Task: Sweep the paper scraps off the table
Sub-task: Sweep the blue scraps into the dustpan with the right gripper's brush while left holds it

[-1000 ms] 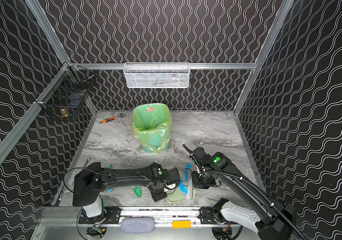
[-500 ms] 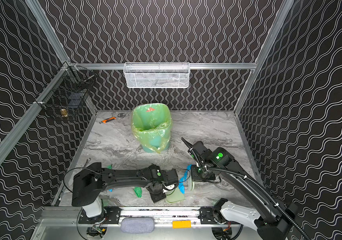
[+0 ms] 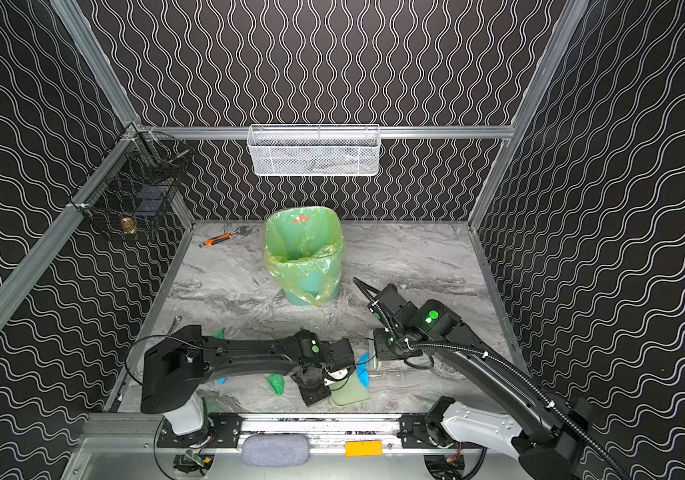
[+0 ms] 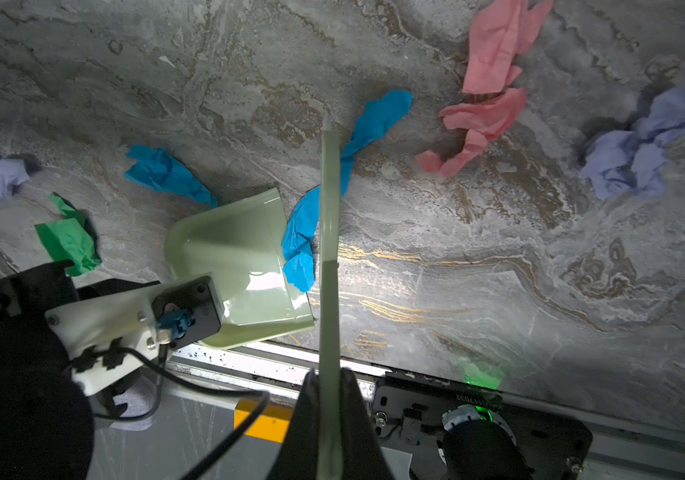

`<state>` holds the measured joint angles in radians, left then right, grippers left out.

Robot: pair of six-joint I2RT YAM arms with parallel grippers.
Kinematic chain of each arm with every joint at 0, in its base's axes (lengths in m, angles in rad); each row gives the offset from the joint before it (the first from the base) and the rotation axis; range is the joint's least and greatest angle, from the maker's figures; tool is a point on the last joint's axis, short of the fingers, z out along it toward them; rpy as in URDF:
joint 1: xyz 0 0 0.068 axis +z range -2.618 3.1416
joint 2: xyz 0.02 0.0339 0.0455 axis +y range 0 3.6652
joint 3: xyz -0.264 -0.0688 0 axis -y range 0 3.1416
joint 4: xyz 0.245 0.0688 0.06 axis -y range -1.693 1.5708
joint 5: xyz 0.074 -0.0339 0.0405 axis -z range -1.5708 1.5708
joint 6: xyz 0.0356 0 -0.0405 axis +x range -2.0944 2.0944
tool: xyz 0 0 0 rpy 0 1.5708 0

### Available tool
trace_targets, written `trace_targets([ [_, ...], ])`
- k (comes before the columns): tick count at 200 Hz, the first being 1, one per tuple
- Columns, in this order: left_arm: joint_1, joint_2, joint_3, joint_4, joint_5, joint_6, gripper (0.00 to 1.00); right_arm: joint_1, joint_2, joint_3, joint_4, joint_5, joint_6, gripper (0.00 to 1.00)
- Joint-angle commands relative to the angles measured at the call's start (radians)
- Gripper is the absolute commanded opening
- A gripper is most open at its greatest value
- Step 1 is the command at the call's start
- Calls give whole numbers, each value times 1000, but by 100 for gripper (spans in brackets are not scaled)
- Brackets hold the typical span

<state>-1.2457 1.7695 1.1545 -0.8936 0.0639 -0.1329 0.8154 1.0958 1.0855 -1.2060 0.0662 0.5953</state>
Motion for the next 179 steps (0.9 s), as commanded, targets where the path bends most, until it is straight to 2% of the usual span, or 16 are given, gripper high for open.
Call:
trace_targets([
  [1, 3, -7, -6, 6, 6, -18, 0, 24, 8, -14, 29, 29, 30, 0],
  [43, 5, -6, -11, 26, 0, -17, 0, 45, 16, -44, 47, 44, 43, 0],
  [90, 5, 1, -7, 28, -5, -8, 0, 67, 6, -68, 154, -65, 54, 0],
  [139, 5, -5, -6, 39, -15, -10, 0, 93, -7, -73, 167, -160, 70, 0],
  [162, 5, -11, -14, 48, -22, -14, 0, 93, -23, -61, 129, -138, 86, 0],
  [179, 5, -21, -21, 57, -30, -19, 0, 90, -38, -37, 57, -64, 98, 0],
])
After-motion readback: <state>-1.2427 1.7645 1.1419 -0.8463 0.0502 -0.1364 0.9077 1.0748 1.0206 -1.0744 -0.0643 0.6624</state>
